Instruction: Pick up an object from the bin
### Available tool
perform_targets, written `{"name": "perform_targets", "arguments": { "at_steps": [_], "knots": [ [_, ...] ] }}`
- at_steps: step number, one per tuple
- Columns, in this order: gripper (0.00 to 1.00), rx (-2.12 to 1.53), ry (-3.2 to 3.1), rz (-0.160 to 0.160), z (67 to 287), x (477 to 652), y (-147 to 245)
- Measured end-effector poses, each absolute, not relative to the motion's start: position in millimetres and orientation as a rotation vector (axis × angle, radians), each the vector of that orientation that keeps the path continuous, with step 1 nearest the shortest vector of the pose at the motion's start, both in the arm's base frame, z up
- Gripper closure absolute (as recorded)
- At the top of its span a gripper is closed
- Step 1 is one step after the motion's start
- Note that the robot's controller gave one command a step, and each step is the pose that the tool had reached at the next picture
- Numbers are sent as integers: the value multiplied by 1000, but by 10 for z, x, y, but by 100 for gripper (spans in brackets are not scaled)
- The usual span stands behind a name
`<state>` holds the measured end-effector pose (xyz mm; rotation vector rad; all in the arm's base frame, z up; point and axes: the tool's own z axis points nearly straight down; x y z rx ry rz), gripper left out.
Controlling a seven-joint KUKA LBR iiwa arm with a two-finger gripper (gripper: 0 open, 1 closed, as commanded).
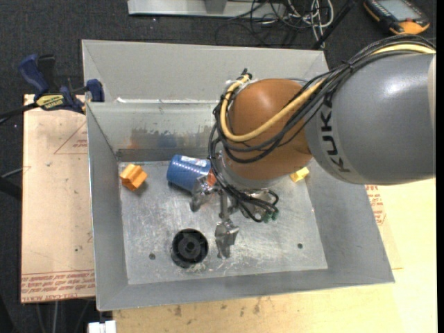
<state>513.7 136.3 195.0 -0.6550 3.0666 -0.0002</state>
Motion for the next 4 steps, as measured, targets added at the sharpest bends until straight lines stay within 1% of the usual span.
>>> {"name": "perform_targets", "arguments": {
  "at_steps": [1, 2, 3, 4],
  "knots": [
    [0, -715, 3060, 1, 1735, 5080, 1353],
    [0, -734, 3057, 2, 1561, 5238, 1335],
    [100, -742, 3016, -1, 890, 5058, 1664],
    [100, -741, 3016, -1, 890, 5058, 1665]
  ]
}}
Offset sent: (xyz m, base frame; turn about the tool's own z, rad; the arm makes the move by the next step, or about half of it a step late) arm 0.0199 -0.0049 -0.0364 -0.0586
